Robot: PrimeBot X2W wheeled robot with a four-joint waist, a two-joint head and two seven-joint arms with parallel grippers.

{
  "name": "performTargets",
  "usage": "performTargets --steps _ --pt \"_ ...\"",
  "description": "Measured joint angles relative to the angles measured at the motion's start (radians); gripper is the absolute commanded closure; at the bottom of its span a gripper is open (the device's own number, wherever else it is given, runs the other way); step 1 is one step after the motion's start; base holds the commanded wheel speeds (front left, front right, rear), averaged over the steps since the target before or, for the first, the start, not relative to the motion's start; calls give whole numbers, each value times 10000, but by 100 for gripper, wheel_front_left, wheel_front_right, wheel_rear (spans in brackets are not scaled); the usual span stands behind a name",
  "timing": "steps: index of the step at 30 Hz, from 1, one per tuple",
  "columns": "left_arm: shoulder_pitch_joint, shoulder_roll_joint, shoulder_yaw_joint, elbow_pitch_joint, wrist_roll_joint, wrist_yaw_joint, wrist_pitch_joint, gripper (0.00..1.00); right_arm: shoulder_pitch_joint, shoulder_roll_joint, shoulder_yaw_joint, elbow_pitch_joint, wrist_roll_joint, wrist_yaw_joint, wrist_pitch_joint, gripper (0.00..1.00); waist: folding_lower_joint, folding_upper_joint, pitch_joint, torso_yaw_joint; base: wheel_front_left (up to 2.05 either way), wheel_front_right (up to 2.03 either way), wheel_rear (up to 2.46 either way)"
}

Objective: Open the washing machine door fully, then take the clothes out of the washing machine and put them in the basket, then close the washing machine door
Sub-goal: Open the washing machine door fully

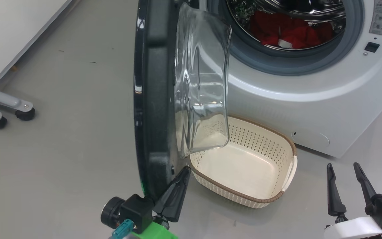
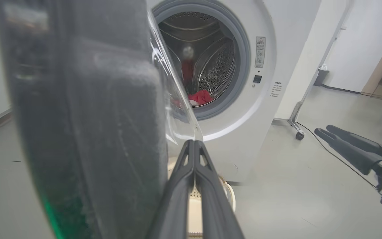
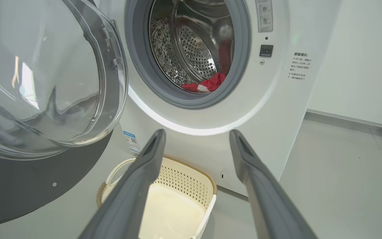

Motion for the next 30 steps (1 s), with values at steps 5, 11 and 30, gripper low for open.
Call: performTargets --steps 5,11,30 --pt "30 6 368 23 15 240 -198 100 -98 -2 115 59 -107 75 0 0 0 0 142 117 0 0 0" --pt "131 -13 757 67 207 397 -328 100 -250 -4 144 121 -192 109 0 0 0 0 227 163 0 0 0" --pt "144 -29 2608 431 313 527 -619 100 -355 -6 -90 178 -174 161 0 0 0 0 293 149 0 0 0"
